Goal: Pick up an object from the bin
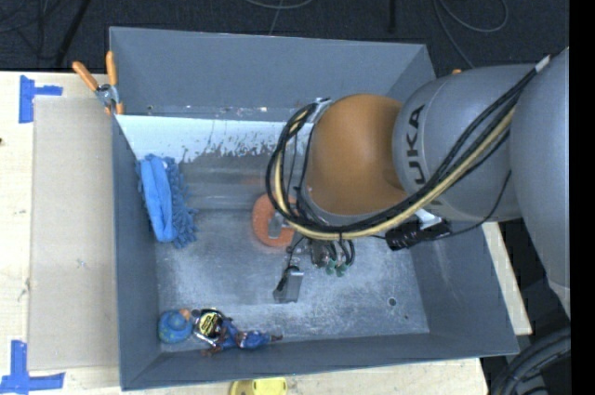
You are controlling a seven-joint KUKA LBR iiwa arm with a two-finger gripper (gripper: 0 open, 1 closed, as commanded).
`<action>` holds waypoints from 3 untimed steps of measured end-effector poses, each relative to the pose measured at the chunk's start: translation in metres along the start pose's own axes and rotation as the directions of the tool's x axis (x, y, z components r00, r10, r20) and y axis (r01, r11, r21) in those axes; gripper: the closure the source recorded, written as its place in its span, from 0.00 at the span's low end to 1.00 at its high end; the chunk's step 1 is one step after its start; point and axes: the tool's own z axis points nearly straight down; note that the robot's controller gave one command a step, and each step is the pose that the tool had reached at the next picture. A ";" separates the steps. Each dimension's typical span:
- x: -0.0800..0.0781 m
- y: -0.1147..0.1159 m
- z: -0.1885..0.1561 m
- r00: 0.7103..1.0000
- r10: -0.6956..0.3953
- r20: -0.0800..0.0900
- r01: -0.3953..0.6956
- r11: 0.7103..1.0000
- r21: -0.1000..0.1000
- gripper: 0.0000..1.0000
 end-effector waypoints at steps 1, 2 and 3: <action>-0.041 -0.020 0.031 0.997 0.073 0.012 -0.073 0.997 0.001 0.00; -0.049 -0.017 0.048 0.968 0.250 0.008 -0.250 0.968 0.000 1.00; -0.049 -0.017 0.048 0.968 0.250 0.008 -0.250 0.968 0.000 1.00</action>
Offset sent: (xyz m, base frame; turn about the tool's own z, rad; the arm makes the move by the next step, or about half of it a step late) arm 0.0463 -0.0203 -0.0490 0.2511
